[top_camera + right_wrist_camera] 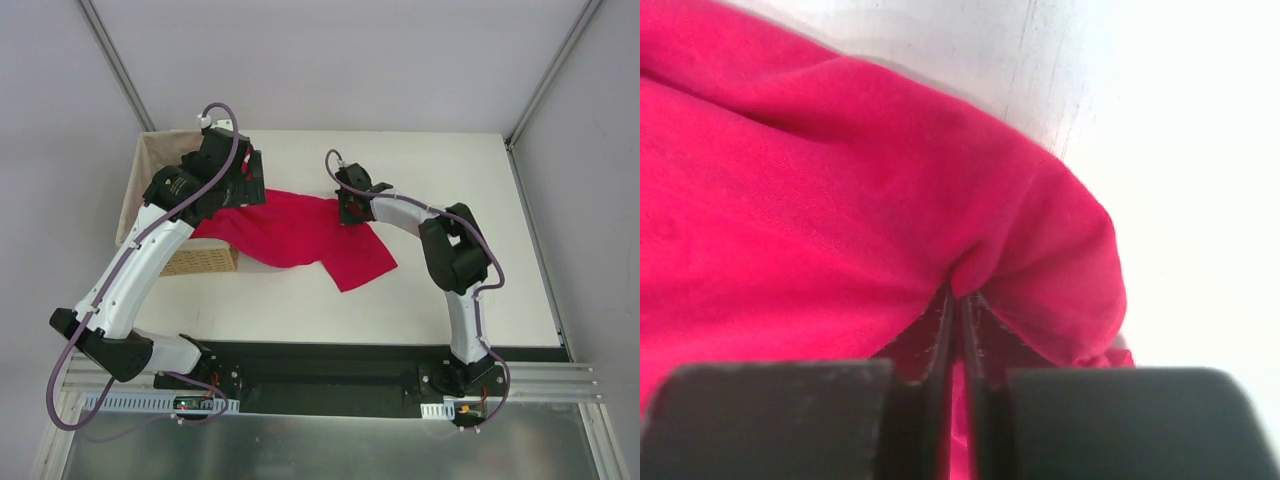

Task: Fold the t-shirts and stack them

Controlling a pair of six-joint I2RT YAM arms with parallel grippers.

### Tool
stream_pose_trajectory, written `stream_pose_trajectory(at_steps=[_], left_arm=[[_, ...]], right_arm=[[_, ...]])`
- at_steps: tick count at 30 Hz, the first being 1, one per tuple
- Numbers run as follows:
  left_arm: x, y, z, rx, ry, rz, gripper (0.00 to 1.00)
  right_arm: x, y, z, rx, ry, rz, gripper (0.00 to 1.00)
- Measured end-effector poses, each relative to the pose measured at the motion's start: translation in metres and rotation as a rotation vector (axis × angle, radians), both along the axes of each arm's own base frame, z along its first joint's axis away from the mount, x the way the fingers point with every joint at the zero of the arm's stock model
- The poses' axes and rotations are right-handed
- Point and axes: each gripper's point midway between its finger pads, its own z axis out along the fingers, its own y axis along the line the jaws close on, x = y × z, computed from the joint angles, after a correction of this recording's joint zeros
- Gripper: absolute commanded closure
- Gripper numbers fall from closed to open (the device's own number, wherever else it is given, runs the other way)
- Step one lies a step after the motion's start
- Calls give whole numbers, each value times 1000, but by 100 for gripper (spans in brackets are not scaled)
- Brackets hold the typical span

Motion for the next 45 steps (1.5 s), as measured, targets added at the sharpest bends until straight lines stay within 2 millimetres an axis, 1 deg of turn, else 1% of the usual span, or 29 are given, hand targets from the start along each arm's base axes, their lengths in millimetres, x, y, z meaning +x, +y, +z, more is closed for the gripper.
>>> stream_pose_trajectory(at_steps=[7, 9, 12, 14, 16, 17, 19, 21, 23, 25, 26, 28, 30, 33, 35, 38, 42, 45], left_arm=[[-3, 6, -4, 8, 6, 11, 1], [-4, 6, -4, 9, 5, 11, 1], [-4, 7, -4, 9, 4, 14, 1], [-3, 8, -4, 9, 5, 18, 1], [-3, 8, -4, 8, 4, 18, 1], [-3, 8, -5, 8, 5, 18, 1], [-3, 8, -7, 11, 10, 17, 1], [-3, 7, -10, 12, 17, 15, 1], [-3, 7, -12, 12, 20, 14, 1], [-4, 6, -13, 11, 23, 12, 1], [-3, 6, -13, 10, 22, 12, 1], [-3, 6, -12, 6, 19, 11, 1], [-3, 4, -12, -2, 18, 4, 1], [-3, 2, -12, -9, 19, -1, 1], [-3, 2, -11, -11, 18, -4, 1], [-4, 1, -10, -16, 14, -5, 1], [-6, 1, -9, -26, 12, -10, 1], [-9, 1, -12, -30, 18, -16, 1]], right_arm=[[-5, 3, 1, 12, -30, -18, 99], [-12, 3, 1, 9, -32, -18, 99], [-28, -5, 5, -21, -17, -13, 99], [-36, -13, 15, -54, -14, -11, 99], [-37, -20, 36, -70, -41, -13, 99], [-36, -25, 51, -72, -62, -19, 99], [-31, -34, 86, -58, -115, -35, 99], [-22, -50, 130, -28, -196, -72, 99], [-15, -75, 174, -4, -280, -130, 99], [-12, -105, 207, 10, -348, -195, 99], [-13, -120, 220, 15, -372, -229, 99], [-15, -145, 237, 21, -405, -283, 99], [-20, -167, 242, 9, -411, -328, 99], [-27, -188, 237, -29, -387, -374, 99], [-31, -194, 228, -47, -358, -382, 100], [-40, -196, 214, -69, -310, -377, 99], [-46, -201, 201, -96, -278, -390, 99], [-50, -212, 189, -114, -245, -418, 99]])
